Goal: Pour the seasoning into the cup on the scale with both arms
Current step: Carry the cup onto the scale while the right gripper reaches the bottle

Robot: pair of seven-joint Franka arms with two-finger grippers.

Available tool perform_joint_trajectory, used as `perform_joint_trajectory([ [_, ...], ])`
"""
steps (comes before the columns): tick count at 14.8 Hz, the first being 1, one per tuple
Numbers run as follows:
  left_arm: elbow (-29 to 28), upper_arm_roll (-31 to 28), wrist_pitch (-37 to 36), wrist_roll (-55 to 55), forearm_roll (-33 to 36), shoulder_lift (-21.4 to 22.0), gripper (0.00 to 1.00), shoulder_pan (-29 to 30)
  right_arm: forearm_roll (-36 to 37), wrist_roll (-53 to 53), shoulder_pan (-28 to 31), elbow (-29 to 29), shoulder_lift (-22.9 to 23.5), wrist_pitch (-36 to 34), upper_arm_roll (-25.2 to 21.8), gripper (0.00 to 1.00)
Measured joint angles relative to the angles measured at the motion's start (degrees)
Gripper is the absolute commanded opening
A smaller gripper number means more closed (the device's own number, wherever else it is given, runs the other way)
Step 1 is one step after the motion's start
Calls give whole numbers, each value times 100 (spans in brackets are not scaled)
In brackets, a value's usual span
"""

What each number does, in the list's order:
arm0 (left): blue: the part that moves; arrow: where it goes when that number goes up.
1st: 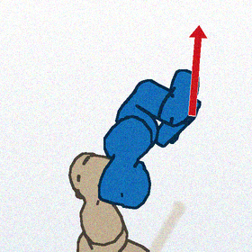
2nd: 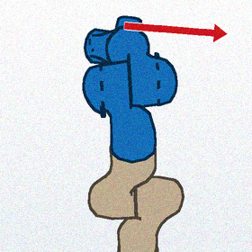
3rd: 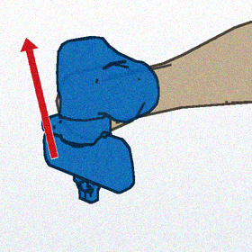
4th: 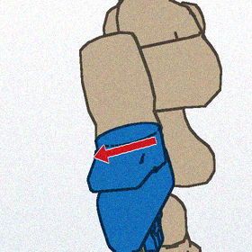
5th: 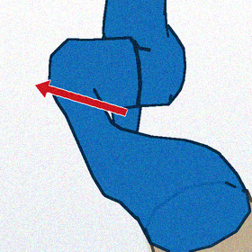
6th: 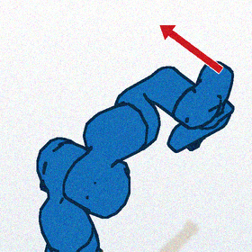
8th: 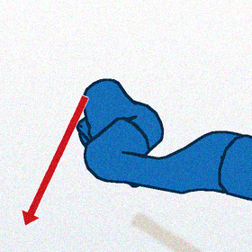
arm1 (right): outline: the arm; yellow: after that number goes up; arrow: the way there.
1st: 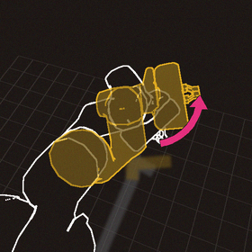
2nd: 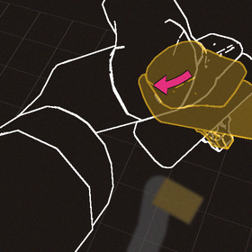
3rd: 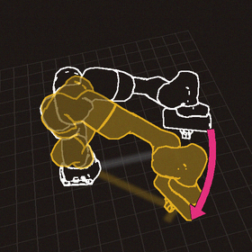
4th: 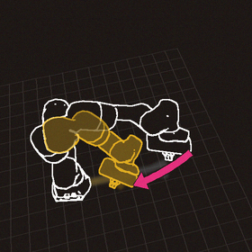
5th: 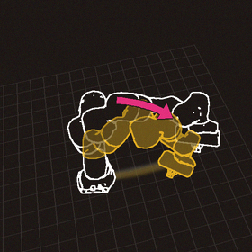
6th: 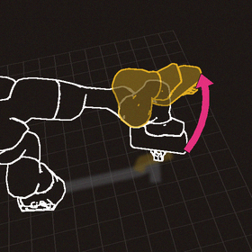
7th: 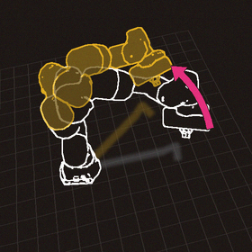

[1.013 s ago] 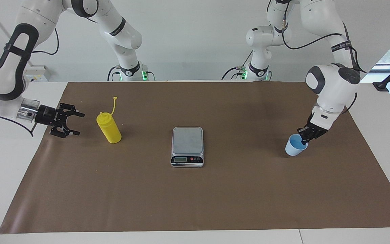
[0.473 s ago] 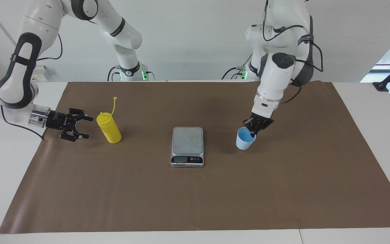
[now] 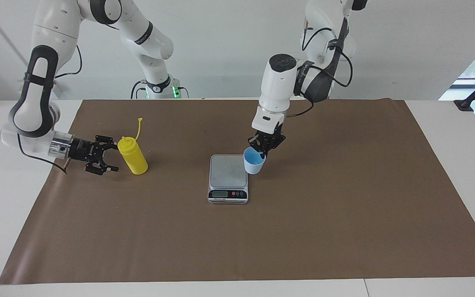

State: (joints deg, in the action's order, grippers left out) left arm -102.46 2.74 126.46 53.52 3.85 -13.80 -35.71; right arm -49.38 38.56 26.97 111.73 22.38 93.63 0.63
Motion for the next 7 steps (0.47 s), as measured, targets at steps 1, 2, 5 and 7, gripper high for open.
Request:
perform_joint_trajectory([
  [1,120,0,-19,153,65,-119,0,-75,-5,0,-43,15,-5,20,1,100],
  [2,242,-2,-43,309,133,-246,0,-149,-12,0,-79,31,-10,61,3,100],
  [5,489,0,-59,537,203,-580,0,-333,-97,0,-149,71,-24,103,7,100],
  [7,558,-3,-38,554,215,-668,0,-357,-103,0,-202,99,-31,104,8,100],
])
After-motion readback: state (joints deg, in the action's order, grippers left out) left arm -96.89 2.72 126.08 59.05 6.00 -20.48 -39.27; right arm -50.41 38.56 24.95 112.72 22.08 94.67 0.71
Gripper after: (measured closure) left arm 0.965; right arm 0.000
